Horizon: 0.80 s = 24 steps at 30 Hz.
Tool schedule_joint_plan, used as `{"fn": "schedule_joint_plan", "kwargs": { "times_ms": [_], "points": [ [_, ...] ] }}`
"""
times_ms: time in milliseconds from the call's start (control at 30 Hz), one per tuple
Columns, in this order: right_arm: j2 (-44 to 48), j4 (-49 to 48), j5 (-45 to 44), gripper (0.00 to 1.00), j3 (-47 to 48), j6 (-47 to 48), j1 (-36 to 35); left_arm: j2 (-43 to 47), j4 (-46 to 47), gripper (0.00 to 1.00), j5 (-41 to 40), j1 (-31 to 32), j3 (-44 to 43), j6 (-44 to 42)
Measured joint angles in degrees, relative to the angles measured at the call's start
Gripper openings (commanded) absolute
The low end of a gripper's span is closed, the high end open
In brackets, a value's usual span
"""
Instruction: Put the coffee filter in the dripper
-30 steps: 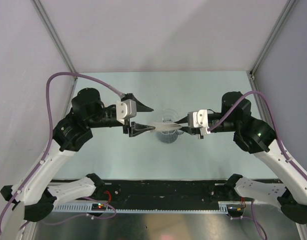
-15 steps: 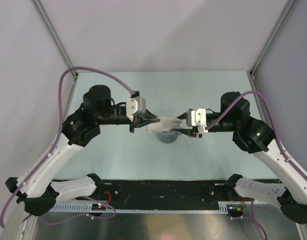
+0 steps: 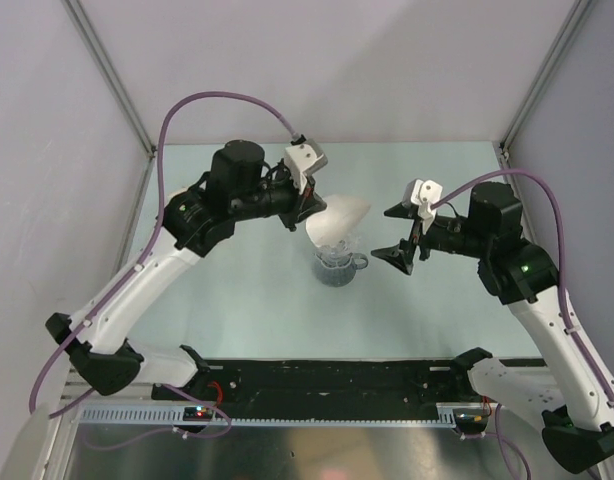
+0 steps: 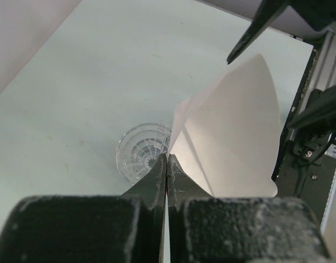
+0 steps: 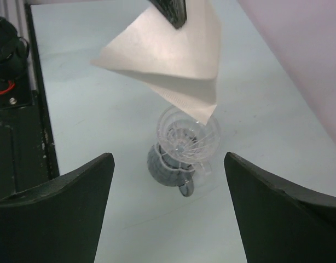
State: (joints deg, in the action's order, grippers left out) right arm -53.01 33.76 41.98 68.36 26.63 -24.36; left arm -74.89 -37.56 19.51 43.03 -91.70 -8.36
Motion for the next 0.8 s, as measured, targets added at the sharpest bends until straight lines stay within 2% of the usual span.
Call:
{"fn": "schedule_joint_plan", "kwargs": {
  "times_ms": [67,167,300,567,700,800],
  "points": [
    [0.2,-1.7,-1.5,0.96,-0.1,-0.6,-0.3,-1.4,-0.7,0.00,-1.7,0.0,-1.0,2.9],
    [0.2,-4.8,-5.4,0.99,-0.4,0.3,-1.9,-2.8,-1.4,0.00,-2.4,-0.2,-2.4,8.7],
    [-0.2,-7.1,-9.8,0.99,-2.3,5.4,-5.2,-3.9,-1.6,0.00,-0.2,-1.0,-4.2,17.2],
    [-2.5,-10.8,-15.6,0.99,-4.8,13.6,-6.6,-3.9,-0.7,0.00,5.4,-1.6,-4.5,26.6],
    [-3.5,-15.5,-16.2,0.96,-4.9,14.3,-7.0,-3.9,-0.2,0.00,6.1,-1.6,-4.5,30.1],
    [-3.5,-17.8,-15.8,0.85,-4.9,14.6,-7.5,-3.9,0.0,0.00,4.8,-1.5,-4.5,32.3]
  ]
}}
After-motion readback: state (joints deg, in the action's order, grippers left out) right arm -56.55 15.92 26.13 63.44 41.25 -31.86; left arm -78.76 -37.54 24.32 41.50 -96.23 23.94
